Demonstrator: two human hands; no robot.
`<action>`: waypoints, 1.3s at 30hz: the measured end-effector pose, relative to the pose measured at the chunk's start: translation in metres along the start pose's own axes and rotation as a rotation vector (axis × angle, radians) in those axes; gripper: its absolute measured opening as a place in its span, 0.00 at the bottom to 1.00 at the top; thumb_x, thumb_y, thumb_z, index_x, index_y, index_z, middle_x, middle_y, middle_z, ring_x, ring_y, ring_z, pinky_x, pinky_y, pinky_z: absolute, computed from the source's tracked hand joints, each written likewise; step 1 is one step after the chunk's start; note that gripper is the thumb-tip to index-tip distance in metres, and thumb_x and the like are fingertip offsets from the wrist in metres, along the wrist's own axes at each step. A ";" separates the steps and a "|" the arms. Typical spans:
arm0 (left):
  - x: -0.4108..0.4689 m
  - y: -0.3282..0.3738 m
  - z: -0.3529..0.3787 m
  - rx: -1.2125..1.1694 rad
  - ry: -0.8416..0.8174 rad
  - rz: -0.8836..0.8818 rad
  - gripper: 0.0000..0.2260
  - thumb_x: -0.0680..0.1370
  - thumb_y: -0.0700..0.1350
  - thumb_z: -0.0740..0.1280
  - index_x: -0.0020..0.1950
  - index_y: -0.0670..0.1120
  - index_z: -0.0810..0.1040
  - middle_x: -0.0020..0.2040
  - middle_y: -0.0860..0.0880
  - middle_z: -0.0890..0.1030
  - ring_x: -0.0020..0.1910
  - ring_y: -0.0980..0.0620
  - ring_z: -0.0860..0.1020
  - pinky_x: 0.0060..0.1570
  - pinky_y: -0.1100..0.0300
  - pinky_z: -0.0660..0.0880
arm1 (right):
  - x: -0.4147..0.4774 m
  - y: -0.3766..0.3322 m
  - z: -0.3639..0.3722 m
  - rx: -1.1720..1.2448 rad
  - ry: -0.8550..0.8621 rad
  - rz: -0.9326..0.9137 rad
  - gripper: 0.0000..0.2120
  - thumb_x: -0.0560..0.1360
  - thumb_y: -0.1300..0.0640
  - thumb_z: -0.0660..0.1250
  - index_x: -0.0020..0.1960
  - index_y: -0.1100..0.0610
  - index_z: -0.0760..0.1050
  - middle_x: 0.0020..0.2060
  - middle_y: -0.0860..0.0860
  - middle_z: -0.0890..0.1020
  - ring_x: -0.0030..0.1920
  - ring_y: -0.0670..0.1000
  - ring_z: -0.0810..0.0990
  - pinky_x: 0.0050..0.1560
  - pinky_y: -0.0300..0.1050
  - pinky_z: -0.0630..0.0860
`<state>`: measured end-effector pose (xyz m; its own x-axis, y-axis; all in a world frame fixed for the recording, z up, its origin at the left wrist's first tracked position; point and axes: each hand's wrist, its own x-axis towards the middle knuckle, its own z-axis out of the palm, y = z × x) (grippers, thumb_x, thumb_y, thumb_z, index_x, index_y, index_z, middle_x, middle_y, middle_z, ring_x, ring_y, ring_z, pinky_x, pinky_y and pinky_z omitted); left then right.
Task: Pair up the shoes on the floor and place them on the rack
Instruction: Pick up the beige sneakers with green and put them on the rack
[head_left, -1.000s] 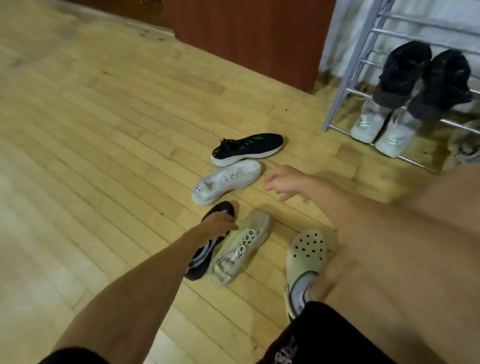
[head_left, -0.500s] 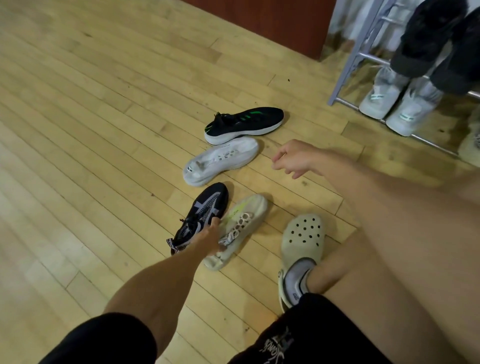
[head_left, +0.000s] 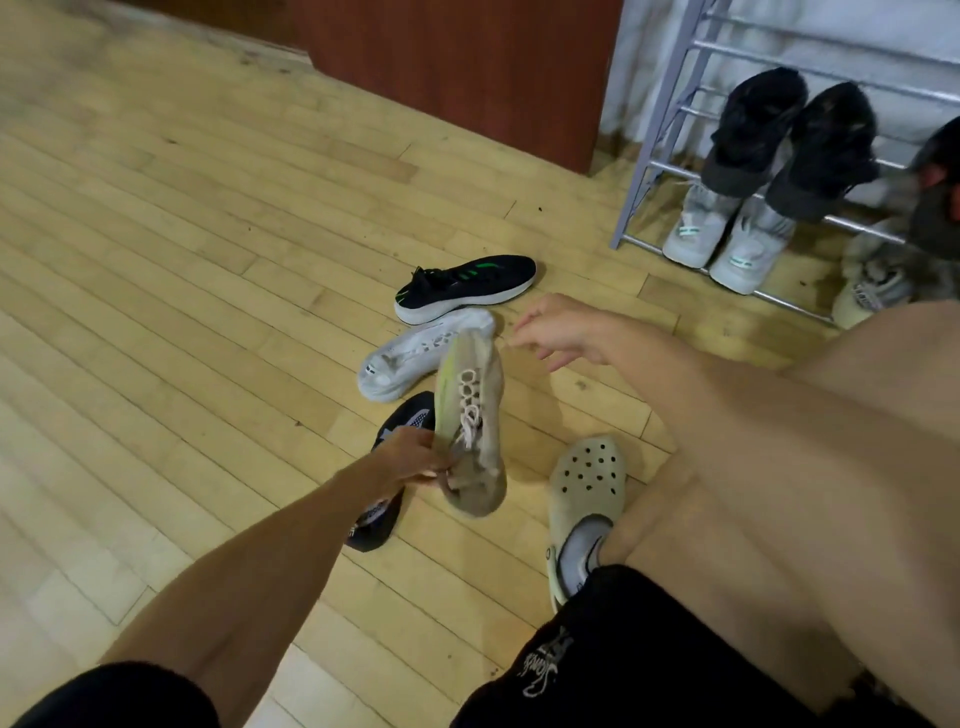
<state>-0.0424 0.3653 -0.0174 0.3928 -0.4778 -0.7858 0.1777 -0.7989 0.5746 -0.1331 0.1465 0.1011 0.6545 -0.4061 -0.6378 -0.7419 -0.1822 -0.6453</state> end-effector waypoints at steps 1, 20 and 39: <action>-0.005 0.019 -0.005 -0.062 0.013 0.063 0.13 0.73 0.39 0.73 0.55 0.36 0.80 0.45 0.43 0.83 0.41 0.49 0.80 0.43 0.57 0.81 | -0.005 -0.005 -0.002 0.024 0.022 0.008 0.22 0.76 0.56 0.68 0.67 0.63 0.70 0.68 0.62 0.73 0.65 0.60 0.75 0.61 0.52 0.78; -0.153 0.381 0.147 0.095 -0.224 0.661 0.18 0.72 0.50 0.73 0.61 0.50 0.78 0.55 0.49 0.84 0.53 0.48 0.82 0.48 0.52 0.80 | -0.195 0.060 -0.249 0.566 0.411 -0.262 0.18 0.77 0.58 0.67 0.66 0.62 0.74 0.57 0.57 0.81 0.51 0.56 0.82 0.46 0.52 0.83; -0.118 0.273 0.461 0.441 -0.467 0.305 0.22 0.68 0.28 0.72 0.58 0.46 0.78 0.52 0.45 0.84 0.48 0.44 0.82 0.45 0.49 0.81 | -0.304 0.470 -0.179 0.772 0.659 0.523 0.17 0.77 0.53 0.67 0.61 0.63 0.75 0.51 0.57 0.82 0.45 0.57 0.83 0.47 0.49 0.82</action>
<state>-0.4564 0.0348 0.1269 -0.0783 -0.7316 -0.6772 -0.2988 -0.6308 0.7161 -0.7069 0.0242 0.0667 -0.0811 -0.7026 -0.7069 -0.4647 0.6541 -0.5968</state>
